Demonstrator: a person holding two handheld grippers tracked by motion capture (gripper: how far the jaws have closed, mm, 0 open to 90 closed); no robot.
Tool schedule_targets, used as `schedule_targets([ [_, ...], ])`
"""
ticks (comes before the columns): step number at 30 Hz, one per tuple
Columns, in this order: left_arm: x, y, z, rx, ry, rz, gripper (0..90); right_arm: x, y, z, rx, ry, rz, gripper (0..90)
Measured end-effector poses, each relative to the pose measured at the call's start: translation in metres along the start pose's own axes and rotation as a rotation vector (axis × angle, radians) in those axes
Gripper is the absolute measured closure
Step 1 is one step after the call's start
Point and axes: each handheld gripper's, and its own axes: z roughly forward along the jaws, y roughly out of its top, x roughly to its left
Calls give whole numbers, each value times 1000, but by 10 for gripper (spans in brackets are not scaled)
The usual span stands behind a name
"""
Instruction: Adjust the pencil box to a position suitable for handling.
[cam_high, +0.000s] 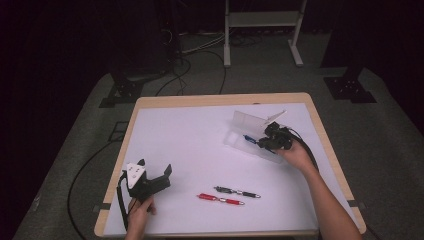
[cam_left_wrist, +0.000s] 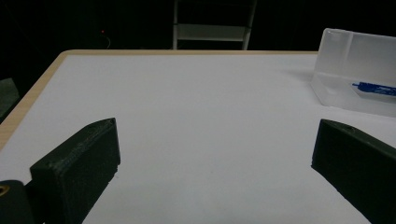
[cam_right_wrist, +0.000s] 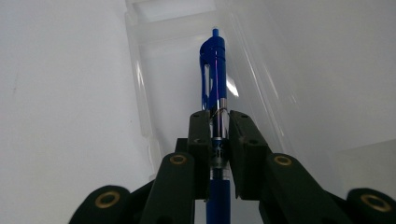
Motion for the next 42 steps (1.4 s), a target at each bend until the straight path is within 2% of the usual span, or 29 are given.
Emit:
schedule_targets([
  [9, 0, 0, 0, -1, 0, 0, 4, -2, -2, 4, 12, 0, 6, 779],
  [12, 0, 0, 0, -1, 0, -1, 4, -2, -2, 4, 8, 4, 9, 753],
  [17, 0, 0, 0, -1, -1, -4, 4, 0, -2, -7, -20, 0, 9, 704],
  [20, 0, 0, 0, 0, 0, -4, 4, 3, -2, -16, -42, 18, 3, 673],
  [27, 0, 0, 0, 3, 1, 1, 4, 21, -3, -37, -103, 60, -49, 612],
  [30, 0, 0, 0, 3, 1, -1, 4, 33, -5, -43, -116, 84, -66, 576],
  [33, 0, 0, 0, 3, 1, -1, 3, 39, -7, -44, -117, 99, -81, 560],
  [35, 0, 0, 0, 3, 0, -2, 4, 50, -9, -46, -117, 118, -93, 549],
  [41, 0, 0, 0, 3, 0, -3, 3, 68, -12, -46, -116, 148, -125, 539],
  [42, 0, 0, 0, 3, 0, -2, 3, 74, -13, -47, -116, 155, -143, 535],
])
